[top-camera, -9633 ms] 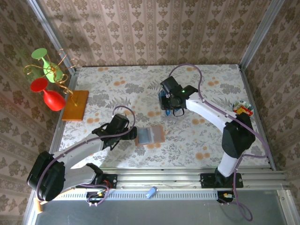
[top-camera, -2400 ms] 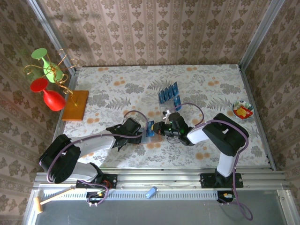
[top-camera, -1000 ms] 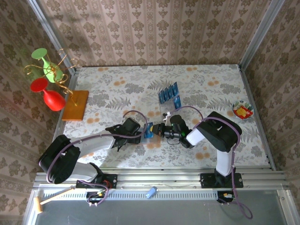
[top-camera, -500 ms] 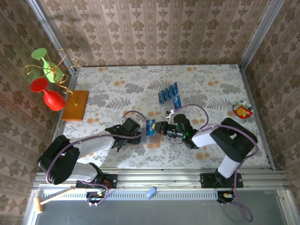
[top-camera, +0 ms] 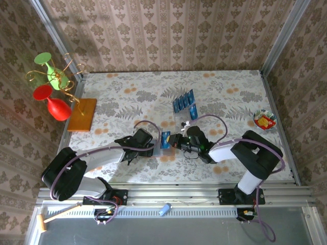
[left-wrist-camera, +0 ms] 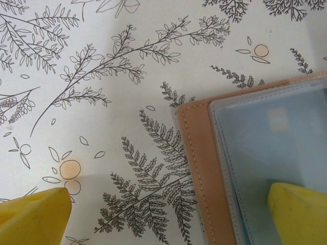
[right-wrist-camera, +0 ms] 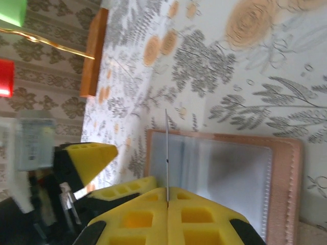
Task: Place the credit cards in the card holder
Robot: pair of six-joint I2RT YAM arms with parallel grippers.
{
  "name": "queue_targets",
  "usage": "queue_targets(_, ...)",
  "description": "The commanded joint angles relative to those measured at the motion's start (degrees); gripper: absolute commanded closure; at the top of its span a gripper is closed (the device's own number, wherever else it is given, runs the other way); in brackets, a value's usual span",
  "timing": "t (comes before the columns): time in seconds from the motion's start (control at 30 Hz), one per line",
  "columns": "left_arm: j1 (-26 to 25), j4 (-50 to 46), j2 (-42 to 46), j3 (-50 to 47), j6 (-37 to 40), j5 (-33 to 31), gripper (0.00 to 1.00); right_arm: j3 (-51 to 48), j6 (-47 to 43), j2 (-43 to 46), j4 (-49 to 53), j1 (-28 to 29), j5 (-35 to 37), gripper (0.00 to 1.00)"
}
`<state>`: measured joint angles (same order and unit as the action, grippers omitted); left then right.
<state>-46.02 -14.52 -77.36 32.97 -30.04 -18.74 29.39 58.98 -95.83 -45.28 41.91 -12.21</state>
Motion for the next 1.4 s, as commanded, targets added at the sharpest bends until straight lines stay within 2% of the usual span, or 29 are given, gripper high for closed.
queue_targets(0.0, 0.43, -1.69, 0.48, -1.33, -0.76, -0.56, 0.00, 1.29, 1.20, -2.93, -4.47, 0.54, 0.22, 1.00)
queue_targets(0.4, 0.48, -1.55, 0.50, -1.59, -0.83, -0.51, 0.00, 1.64, 2.06, -6.79, -10.39, 0.76, -1.59, 1.00)
queue_targets(1.37, 0.53, -1.69, 0.81, -1.95, -0.87, -0.51, 0.00, 1.32, 3.50, -11.70, -14.58, 0.91, -2.38, 1.00)
